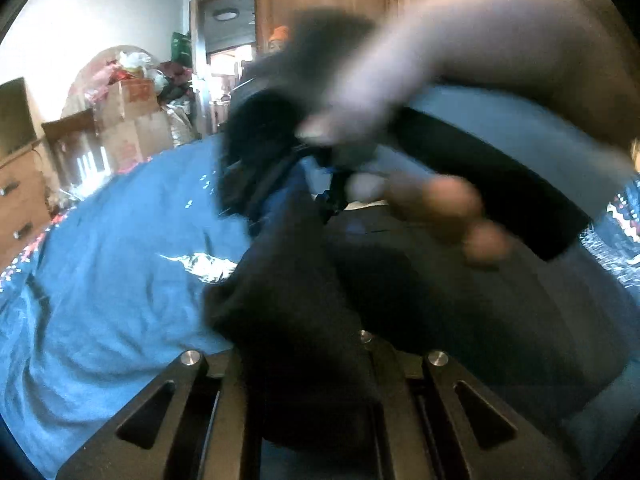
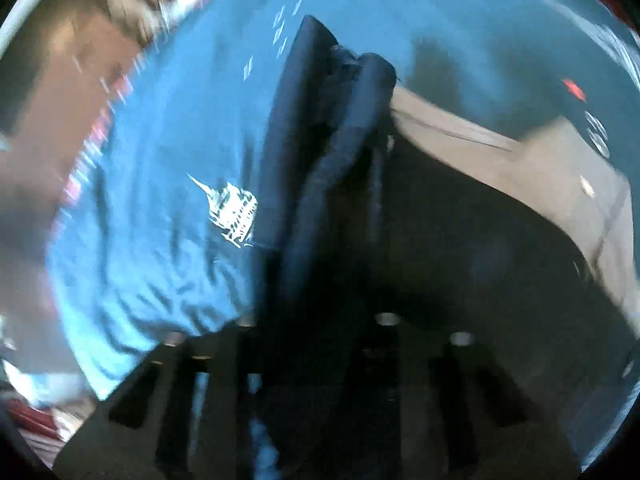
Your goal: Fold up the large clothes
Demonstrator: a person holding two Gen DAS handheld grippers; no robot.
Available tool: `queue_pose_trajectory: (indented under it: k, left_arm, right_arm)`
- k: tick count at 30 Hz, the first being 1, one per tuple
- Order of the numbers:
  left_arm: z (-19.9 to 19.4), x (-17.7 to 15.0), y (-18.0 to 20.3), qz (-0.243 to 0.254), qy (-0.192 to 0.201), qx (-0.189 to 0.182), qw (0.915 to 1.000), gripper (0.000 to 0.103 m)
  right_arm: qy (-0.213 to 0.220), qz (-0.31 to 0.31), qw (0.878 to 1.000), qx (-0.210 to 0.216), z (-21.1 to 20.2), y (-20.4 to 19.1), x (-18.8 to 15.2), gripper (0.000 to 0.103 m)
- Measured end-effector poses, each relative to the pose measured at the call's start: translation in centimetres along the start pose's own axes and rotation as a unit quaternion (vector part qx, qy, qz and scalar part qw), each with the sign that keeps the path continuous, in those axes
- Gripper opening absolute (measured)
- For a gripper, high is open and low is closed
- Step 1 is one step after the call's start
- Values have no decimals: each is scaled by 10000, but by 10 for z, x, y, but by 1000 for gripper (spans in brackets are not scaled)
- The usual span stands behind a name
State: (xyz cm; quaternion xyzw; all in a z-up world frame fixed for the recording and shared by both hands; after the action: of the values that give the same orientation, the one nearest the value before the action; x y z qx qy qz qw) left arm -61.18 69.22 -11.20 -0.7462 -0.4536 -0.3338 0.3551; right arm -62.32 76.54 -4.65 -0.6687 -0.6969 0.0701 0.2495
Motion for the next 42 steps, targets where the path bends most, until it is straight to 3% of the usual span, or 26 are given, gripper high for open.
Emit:
queue_pose_trajectory:
  k: [4,7,11,17,20,24,25,27,30,31,33,37,39,42]
  left_arm:
    - [-23,32,52,390,374,-633,9965,5]
    - [-33,53,115,743,548,-1371,9862,5]
    - [-34,69,196,1146,469,-2073,9704,5]
    - [-24,85,266,1418,233,-2437,9591,6]
    - [-15,86,293,1516,101,-2508,9561,9]
    - [33,46,340,1968,-793,-2557,9432,16]
    - [37,41,345,2052,-787,-2514,9426,15]
    - [31,43,345,2070,-729,-2540,9420,16]
    - [8,46,328,2087,-693,-2636,9392,25]
    - [-2,46,319,2069,-616,-2621,9406,29]
    - [-31,47,289,1955,-331,-2519,9472,39]
    - [-71,29,219,1582,-78,-1906,9688,40]
    - [-74,15,190,1377,-179,-1581,9776,41]
    - [-63,-2,167,1162,-418,-1344,9832,47]
  right_arm:
    - [779,691,9911,833,-72,88,-37,12]
    - [1155,1255,9786,1151,-114,161,-67,12]
    - [1269,1650,9691,1324,-134,229,-87,12]
    - [1327,1807,9606,1642,-159,277,-83,12]
    - [1131,1974,9569,1806,-144,305,-88,12]
    - [748,2516,9453,1937,-104,346,-98,13]
    - [772,2560,9394,2143,-102,347,-99,13]
    - [749,2656,9303,2417,-104,348,-101,20]
    - [616,2781,9240,2550,-107,346,-110,25]
    - [559,2798,9228,2589,-110,343,-116,32]
    - [570,2721,9256,2571,-119,339,-131,45]
    - [553,2625,9287,2559,-133,330,-162,59]
    - [558,2584,9297,2564,-136,325,-172,65]
    - [529,2535,9315,2553,-135,316,-179,67]
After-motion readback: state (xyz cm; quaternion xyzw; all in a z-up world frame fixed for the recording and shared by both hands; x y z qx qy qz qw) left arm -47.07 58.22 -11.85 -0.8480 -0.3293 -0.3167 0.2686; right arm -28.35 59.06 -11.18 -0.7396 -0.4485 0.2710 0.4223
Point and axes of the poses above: each gripper's, at about its wrist camera, not at the fingertips, and z roughly the way its jaws point, y to its right, x to its top, the point moved 7 cm from there along z, roughly the way its jaws point, and after that the axes turned 15 degrees about z, right-handed, at the moved point
